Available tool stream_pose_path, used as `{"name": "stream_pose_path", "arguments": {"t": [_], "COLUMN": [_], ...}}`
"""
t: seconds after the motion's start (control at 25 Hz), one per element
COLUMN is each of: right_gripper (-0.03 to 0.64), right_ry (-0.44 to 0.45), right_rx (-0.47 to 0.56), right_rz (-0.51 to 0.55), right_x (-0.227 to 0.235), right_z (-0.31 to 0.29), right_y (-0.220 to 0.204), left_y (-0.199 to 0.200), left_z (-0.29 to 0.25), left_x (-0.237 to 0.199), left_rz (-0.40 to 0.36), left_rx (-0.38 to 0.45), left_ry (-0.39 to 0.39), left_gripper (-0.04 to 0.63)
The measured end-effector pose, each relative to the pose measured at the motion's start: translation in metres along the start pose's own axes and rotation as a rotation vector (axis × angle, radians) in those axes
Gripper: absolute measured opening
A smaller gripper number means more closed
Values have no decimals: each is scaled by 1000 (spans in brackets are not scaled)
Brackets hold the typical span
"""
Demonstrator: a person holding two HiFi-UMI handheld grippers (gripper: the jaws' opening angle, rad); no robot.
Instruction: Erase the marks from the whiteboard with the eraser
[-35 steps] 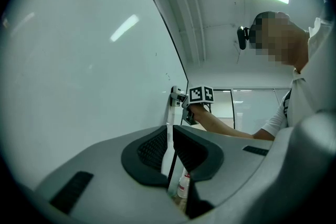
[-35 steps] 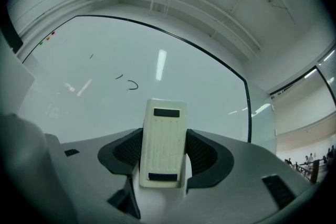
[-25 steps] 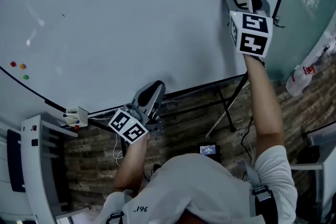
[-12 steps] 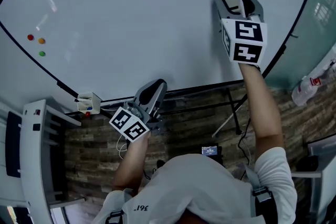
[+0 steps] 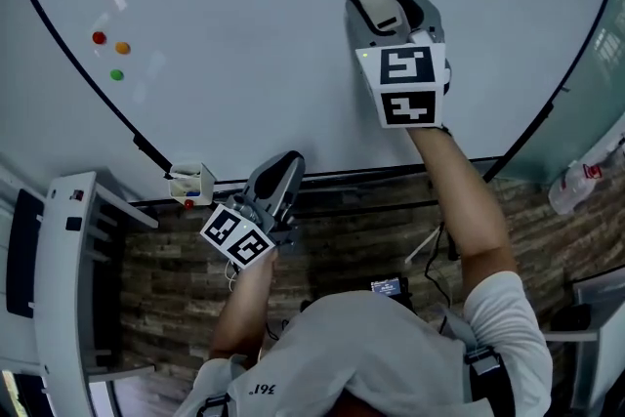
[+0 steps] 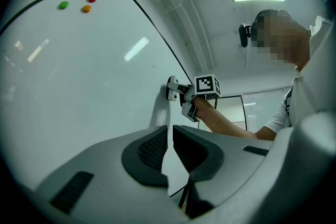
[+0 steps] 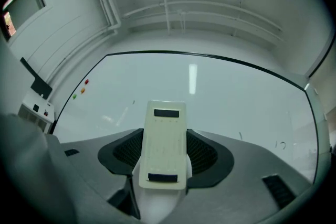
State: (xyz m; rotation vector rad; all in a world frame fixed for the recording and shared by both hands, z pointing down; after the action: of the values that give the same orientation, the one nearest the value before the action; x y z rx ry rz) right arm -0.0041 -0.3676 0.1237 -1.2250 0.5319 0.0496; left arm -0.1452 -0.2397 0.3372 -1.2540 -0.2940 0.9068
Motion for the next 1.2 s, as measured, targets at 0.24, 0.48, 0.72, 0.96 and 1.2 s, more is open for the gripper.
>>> {"name": "stream_pose_path", "arguments": {"t": [0.24, 0.48, 0.72, 0.96, 1.2], "right_gripper": [273, 273, 273, 273, 273], "right_ry": [62, 89, 117, 116, 83], "right_rx": [33, 48, 63, 19, -17], "right_rz": [29, 60, 97, 175, 182], "right_x": [-62, -100, -141, -169, -166], "right_z": [-24, -41, -60, -83, -91], "right_y": [31, 54, 74, 75, 73], "left_y": [18, 38, 62, 62, 63], "left_z": [30, 55, 77, 80, 77], "left_x": [-23, -46, -72, -74, -75], "left_rz": [-12, -25, -42, -46, -49], "left_rx": [15, 44, 92, 89, 84], "left_ry": [33, 70, 114, 106, 97], "left_gripper": [26, 26, 26, 26, 26]}}
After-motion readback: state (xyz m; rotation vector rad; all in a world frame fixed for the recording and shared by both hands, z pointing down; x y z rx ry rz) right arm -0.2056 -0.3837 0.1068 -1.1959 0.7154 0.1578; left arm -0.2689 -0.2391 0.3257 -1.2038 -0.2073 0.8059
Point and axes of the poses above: the fingertips, and each gripper's own axes: z backward along the fingers, x to its right, y out of its top, the point moved 1 cm from there along z, backward along the fingers, and after that the axes turned 3 degrees about y, right-handed, at the moved point
